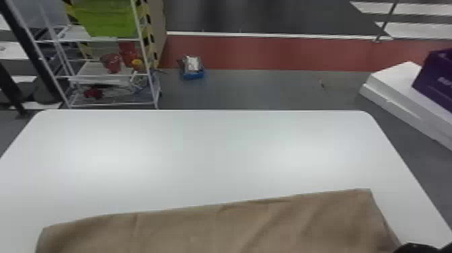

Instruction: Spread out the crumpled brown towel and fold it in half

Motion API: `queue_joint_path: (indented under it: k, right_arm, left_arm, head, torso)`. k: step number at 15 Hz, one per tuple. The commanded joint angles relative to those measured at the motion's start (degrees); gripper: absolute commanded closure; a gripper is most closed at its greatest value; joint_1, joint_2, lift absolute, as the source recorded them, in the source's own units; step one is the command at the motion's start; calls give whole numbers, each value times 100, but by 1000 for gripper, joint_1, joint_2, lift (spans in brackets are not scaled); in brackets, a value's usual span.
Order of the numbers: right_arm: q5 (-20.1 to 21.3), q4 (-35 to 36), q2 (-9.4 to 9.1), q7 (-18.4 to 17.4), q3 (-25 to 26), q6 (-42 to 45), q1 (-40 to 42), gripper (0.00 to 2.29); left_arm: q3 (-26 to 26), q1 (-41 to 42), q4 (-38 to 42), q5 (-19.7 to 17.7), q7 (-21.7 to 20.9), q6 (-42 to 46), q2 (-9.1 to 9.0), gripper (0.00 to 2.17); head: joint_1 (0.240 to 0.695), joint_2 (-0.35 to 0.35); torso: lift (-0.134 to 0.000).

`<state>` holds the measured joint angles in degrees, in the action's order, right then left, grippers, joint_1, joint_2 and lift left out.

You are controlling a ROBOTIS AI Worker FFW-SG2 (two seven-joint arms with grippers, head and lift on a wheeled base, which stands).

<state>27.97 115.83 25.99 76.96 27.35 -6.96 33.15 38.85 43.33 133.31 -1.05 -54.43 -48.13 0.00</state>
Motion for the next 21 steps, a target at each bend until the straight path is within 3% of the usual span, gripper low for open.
queue_joint_path:
  k: [1, 4, 7, 14, 16, 21]
  right_arm:
    - [-169, 18, 2, 4, 121, 32, -10, 1507]
    - [-766, 115, -42, 47, 604, 155, -10, 1507]
    - [-1109, 133, -77, 30, 1035, 331, -27, 1507]
    - [-1188, -114, -24, 30, 1281, 454, -177, 1507]
    - [-1417, -114, -15, 12, 1422, 454, -256, 1507]
    - [-1619, -131, -59, -76, 1598, 331, -783, 1507]
  left_arm:
    - [0, 0, 20, 0, -6, 0, -15, 1099]
    - [18, 18, 28, -18, -23, 0, -15, 1099]
    - [158, 105, 257, -299, -102, -53, -15, 1116]
    - [211, 211, 740, -527, -138, -334, -15, 1126]
    - [229, 246, 855, -571, -138, -352, -15, 1126]
    - [237, 264, 1540, -774, -243, -1266, -15, 1126]
  head:
    - [695, -32]
    - [695, -37]
    - [695, -64]
    - [695, -171]
    - [695, -185]
    - [695, -229]
  torso:
    - [-124]
    - [-124]
    - [-124]
    - [-124]
    - [-124]
    - [-124]
